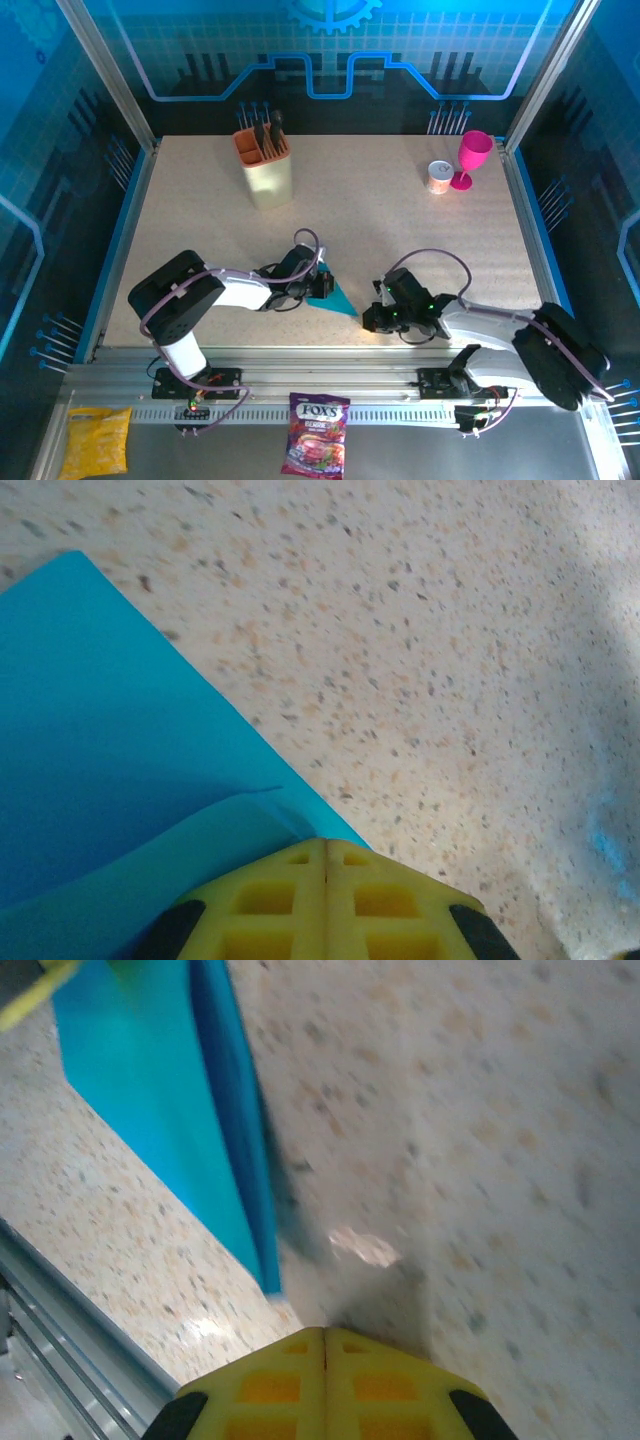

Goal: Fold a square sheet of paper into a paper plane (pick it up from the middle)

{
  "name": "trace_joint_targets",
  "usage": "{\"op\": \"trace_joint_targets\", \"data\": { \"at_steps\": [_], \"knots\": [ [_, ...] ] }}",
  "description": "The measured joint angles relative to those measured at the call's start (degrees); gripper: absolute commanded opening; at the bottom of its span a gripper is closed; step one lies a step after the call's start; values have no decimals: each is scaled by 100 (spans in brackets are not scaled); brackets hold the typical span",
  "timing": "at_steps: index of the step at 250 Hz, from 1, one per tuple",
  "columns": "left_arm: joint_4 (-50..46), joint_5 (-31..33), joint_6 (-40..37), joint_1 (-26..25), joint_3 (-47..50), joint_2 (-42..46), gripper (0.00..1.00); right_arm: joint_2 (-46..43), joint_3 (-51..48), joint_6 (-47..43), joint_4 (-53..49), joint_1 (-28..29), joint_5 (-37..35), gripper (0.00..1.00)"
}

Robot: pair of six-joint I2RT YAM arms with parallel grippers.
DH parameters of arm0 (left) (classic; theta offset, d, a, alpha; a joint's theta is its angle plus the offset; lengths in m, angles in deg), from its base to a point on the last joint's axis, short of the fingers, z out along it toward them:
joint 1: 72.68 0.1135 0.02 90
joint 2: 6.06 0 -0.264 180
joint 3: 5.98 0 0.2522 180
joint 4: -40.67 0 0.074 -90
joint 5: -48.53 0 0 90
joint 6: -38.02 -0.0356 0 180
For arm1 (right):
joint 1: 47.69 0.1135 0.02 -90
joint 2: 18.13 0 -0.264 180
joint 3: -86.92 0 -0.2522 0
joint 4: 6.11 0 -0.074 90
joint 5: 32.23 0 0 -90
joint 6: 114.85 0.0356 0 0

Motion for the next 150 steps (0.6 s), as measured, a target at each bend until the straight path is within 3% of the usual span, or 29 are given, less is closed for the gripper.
{"op": "trace_joint_targets", "data": {
  "at_steps": [50,81,107,150],
  "knots": [
    [15,74,-2,37,0,0,0,-1139,85,-85,-1668,-96,-195,0],
    [15,81,-2,37,0,0,0,-1329,466,-87,-1862,-136,-238,0],
    [15,81,-2,37,0,0,0,-964,809,-66,-1499,-151,-179,0],
    [17,81,-2,39,0,0,0,363,1416,-7,-682,-76,-46,0]
  ]
}}
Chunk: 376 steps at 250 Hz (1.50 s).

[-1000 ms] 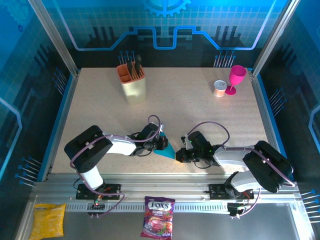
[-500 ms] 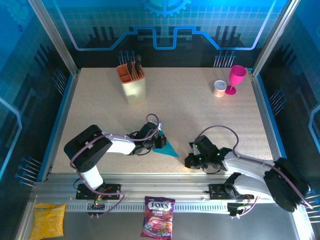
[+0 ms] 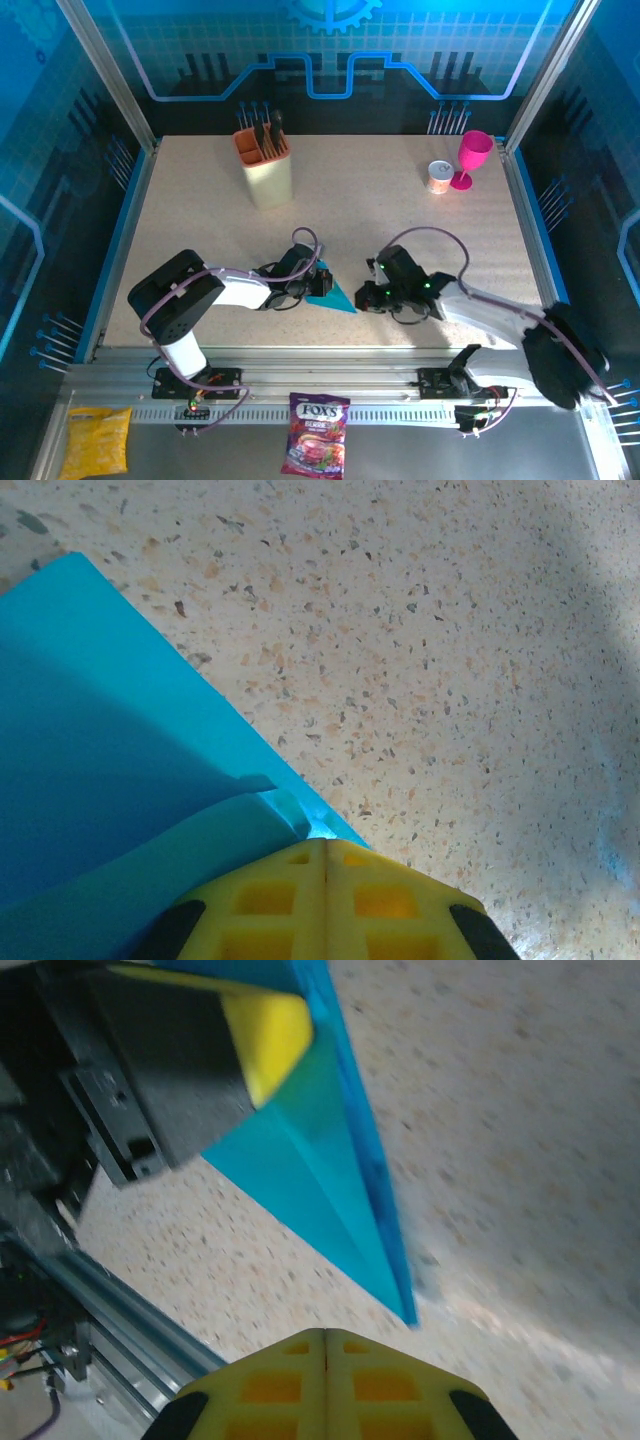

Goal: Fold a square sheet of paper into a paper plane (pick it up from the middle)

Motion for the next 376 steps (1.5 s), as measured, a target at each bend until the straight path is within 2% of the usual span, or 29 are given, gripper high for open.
{"op": "trace_joint_targets", "data": {
  "at_steps": [56,111,190,290,303,328,349,376],
  "knots": [
    [4,0,2,0,0,-2,0,1309,553,118,999,90,166,0],
    [4,0,22,0,2,-2,0,2131,319,326,1794,74,236,0],
    [63,-96,46,105,44,2,0,2262,-404,841,3392,-129,616,0],
    [190,-590,87,715,184,42,0,2680,-448,1099,4245,-151,772,0],
    [190,-590,87,743,186,44,6,2712,-417,1095,4245,-151,774,0],
    [177,-586,90,778,188,57,11,2715,-332,1058,4107,-149,789,0],
    [177,-586,144,833,216,118,22,2697,-260,986,3921,-144,774,0],
    [170,-542,181,960,262,208,27,2651,-160,866,3639,-101,682,0]
  ]
}}
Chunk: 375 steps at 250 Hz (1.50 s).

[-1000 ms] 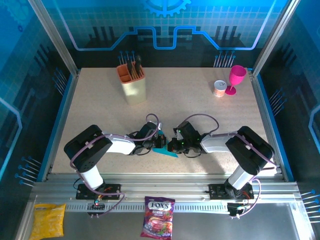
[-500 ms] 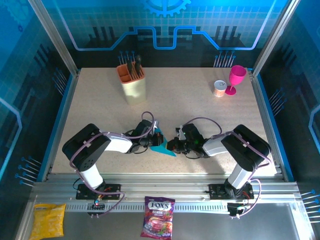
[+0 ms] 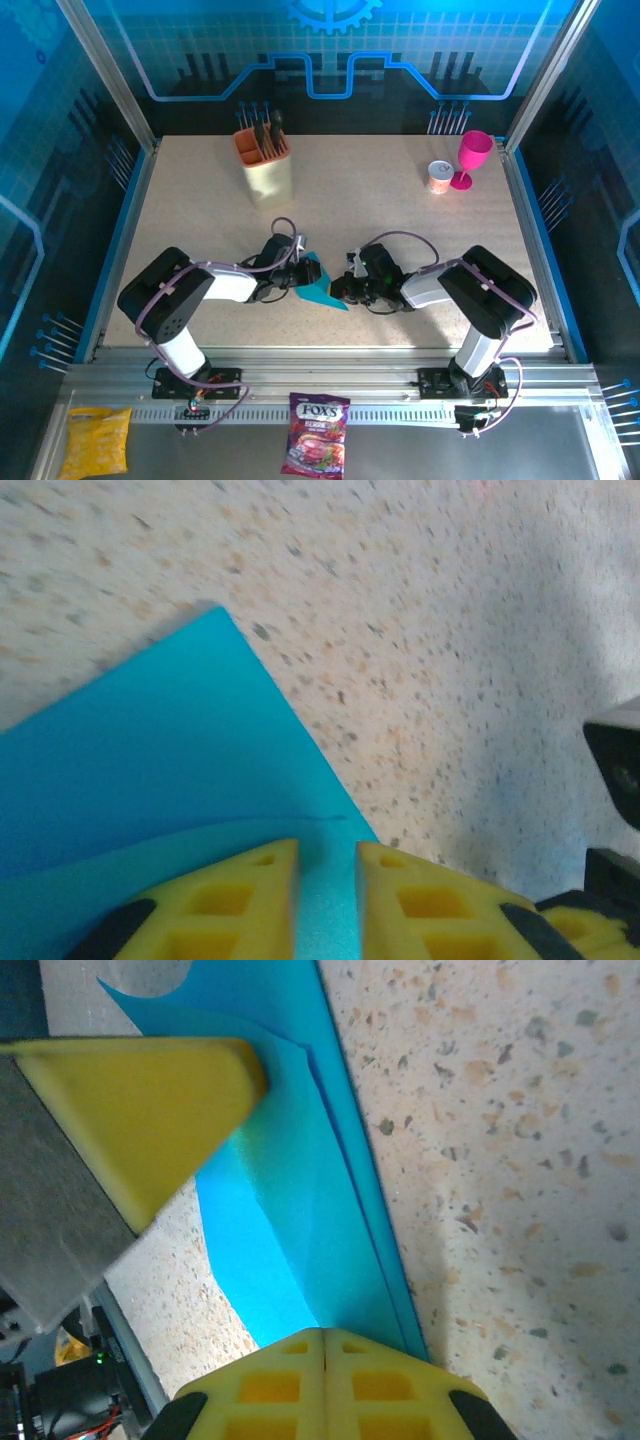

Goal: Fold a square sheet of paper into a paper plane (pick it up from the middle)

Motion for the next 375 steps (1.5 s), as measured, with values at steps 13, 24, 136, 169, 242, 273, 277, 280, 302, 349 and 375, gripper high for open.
{"op": "trace_joint_targets", "data": {
  "at_steps": [13,24,136,169,242,273,277,280,302,349,375],
  "knots": [
    [-11,17,2,57,7,31,27,-17,55,-61,-144,28,-44,0],
    [-22,20,9,125,11,37,28,-33,96,-107,-262,44,-87,0],
    [-7,-136,17,986,37,39,28,-98,179,-243,-540,153,-330,0],
    [24,-249,129,1237,35,0,28,-109,179,-243,-557,170,-361,0],
    [-160,-120,474,1513,330,463,28,-166,181,-245,-669,190,-442,0],
    [-807,341,514,1056,415,1416,29,-166,201,-245,-697,192,-442,0],
    [-841,385,529,964,409,1506,30,-166,205,-245,-708,195,-442,0],
    [-868,396,557,870,404,1598,30,-166,210,-245,-717,195,-444,0],
    [-914,483,686,299,339,1891,30,-166,216,-245,-730,197,-448,0],
    [-682,479,1104,-387,225,1161,30,-166,247,-245,-791,216,-483,0],
    [-472,474,1252,-575,136,463,29,-166,271,-251,-833,216,-481,0]
  ]
}}
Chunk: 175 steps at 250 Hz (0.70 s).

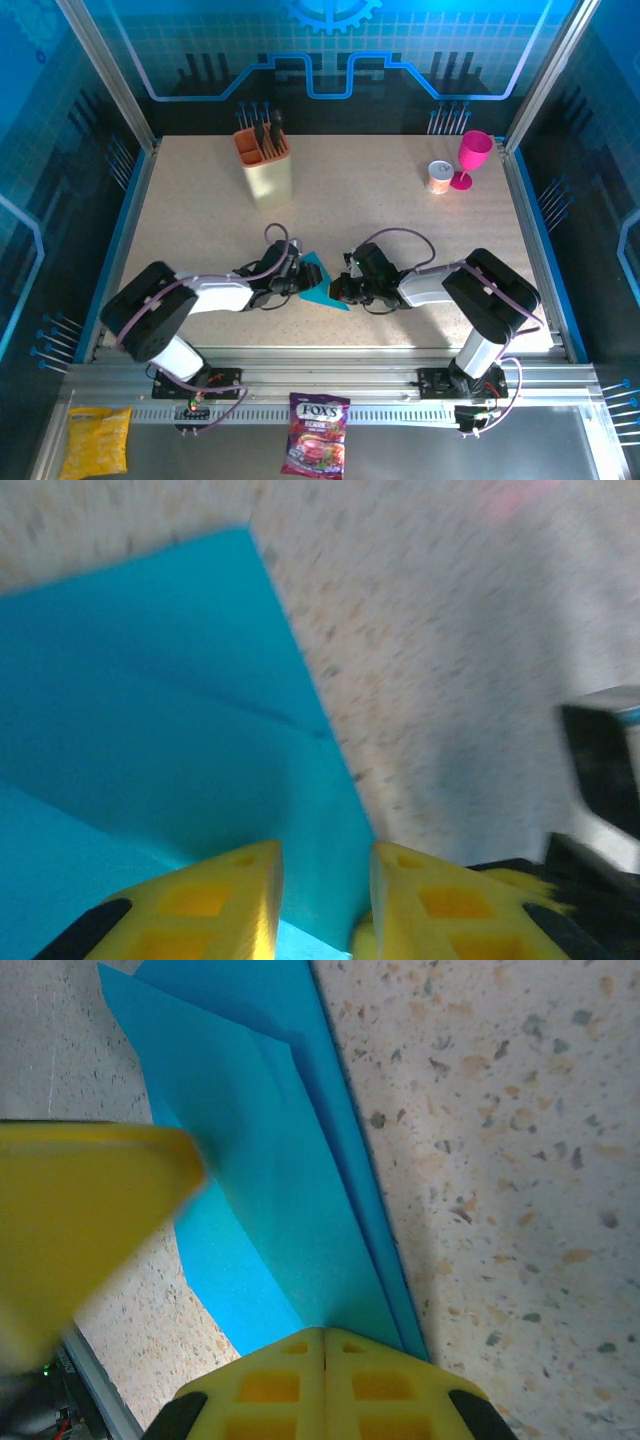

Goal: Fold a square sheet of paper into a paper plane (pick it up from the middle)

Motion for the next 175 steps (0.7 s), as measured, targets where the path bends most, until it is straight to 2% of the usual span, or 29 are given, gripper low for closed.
{"op": "trace_joint_targets", "data": {
  "at_steps": [10,28,40,132,175],
  "knots": [
    [144,4,59,-35,-44,-168,26,0,15,-17,-35,2,0,0],
    [313,11,127,-44,-177,-367,7,-28,17,-72,-74,7,-22,0],
    [354,72,271,-55,-192,-501,0,-72,15,-140,-120,13,-48,0],
    [433,66,415,-129,-210,-577,0,-1091,-503,-774,-1012,52,-374,0],
    [470,44,415,-120,-219,-601,0,-1445,-833,-789,-1034,52,-417,0]
  ]
}}
